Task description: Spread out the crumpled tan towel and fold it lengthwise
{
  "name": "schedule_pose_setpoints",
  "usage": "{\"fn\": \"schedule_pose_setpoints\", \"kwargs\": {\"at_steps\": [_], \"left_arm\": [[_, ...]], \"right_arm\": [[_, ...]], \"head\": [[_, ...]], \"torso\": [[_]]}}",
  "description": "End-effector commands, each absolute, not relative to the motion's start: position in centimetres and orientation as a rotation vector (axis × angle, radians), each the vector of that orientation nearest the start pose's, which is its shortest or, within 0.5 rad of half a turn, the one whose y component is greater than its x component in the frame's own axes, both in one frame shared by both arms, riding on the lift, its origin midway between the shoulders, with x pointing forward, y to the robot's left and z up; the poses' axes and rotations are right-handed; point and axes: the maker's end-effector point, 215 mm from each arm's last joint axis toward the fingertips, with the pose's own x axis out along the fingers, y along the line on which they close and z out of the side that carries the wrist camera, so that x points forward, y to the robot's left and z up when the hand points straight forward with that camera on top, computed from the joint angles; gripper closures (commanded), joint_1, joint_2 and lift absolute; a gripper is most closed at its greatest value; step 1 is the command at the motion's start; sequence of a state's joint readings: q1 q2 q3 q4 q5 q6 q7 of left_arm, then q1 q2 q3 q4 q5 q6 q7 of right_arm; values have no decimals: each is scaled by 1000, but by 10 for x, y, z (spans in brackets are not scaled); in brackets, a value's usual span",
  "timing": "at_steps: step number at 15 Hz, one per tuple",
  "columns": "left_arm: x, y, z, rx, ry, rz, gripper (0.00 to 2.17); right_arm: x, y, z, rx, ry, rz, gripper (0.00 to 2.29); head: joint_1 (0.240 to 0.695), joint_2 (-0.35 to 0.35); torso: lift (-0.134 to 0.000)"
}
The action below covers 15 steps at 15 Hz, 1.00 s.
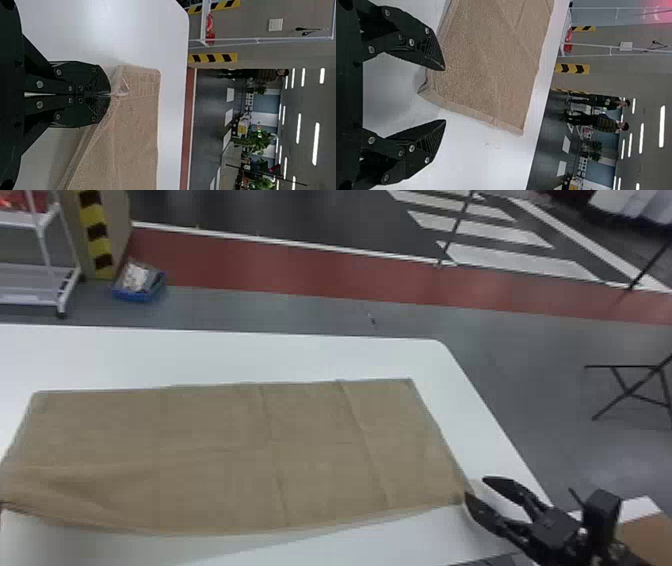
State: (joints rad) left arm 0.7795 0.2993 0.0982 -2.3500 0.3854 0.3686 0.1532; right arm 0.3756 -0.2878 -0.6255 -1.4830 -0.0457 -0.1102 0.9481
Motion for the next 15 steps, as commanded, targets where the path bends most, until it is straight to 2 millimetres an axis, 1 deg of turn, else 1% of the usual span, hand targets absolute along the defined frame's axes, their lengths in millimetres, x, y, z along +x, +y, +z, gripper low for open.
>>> {"fn": "schedule_pose_setpoints", "kwargs": {"at_steps": [1, 5, 9, 10, 12, 13, 15], "left_arm": [[361, 277, -385, -47, 385, -7, 1693], [362, 278, -384, -44, 384, -6, 1693], [363, 277, -385, -44, 386, -8, 1693], [363, 277, -384, -42, 384, -7, 1693], [364, 276, -383, -39, 388, -10, 1693], [365, 276, -381, -38, 385, -12, 1693], [366, 274, -376, -37, 379, -14, 1693]], "right_arm": [[370, -474, -462, -212, 379, 374, 650], [369, -477, -465, -210, 393, 365, 650], [365, -481, -475, -208, 423, 369, 650], [366, -480, -474, -208, 422, 371, 697], [368, -478, -470, -212, 409, 379, 1507], [369, -476, -466, -211, 399, 381, 1659], [371, -468, -455, -210, 369, 394, 1659]], "head": [[695, -308], [695, -302], [695, -310], [695, -311], [695, -311], [695, -310], [695, -308]], "torso": [[-124], [-124], [-124], [-124], [-124], [-124], [-124]]}}
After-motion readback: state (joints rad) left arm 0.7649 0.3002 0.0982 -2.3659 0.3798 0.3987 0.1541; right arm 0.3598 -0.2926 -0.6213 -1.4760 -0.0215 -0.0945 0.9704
